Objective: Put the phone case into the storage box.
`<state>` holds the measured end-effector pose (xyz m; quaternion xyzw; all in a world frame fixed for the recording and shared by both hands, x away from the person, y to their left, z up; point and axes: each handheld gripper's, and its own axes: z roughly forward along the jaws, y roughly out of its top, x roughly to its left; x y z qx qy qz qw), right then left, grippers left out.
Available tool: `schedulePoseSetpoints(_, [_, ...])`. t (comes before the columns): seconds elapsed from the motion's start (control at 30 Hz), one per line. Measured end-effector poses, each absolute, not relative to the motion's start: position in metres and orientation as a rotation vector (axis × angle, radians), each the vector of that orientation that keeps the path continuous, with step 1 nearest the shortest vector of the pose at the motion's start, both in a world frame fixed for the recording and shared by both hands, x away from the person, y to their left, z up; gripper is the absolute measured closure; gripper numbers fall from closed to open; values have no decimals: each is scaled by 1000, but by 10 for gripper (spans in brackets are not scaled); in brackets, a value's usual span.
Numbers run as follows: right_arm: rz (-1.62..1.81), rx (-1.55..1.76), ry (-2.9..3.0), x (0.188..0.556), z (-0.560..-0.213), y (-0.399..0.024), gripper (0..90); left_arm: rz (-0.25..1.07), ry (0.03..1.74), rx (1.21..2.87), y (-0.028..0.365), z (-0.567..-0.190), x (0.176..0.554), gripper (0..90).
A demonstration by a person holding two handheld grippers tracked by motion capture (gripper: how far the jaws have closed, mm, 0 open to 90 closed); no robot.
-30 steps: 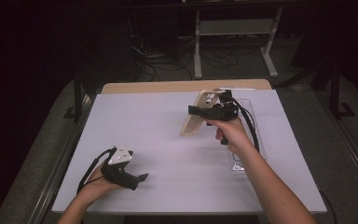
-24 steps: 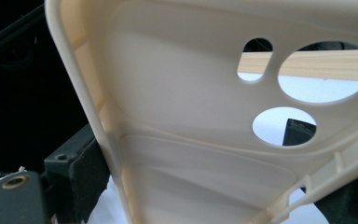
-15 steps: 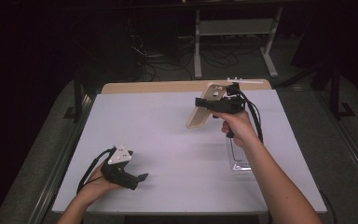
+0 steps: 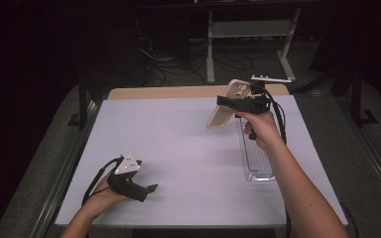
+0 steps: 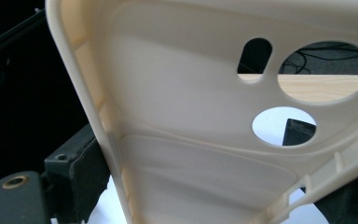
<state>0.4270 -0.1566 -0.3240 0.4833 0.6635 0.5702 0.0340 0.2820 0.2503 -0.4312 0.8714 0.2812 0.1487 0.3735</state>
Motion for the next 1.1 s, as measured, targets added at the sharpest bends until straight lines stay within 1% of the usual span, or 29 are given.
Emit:
schedulePoseSetpoints(0.73, [1647, 1566, 1949, 444, -308, -192, 106, 372, 722, 2221, 250, -431, 281, 0])
schedulePoseSetpoints(1.1, [1540, 1622, 1911, 453, -307, -214, 107, 371, 718, 2226, 249, -430, 282, 0])
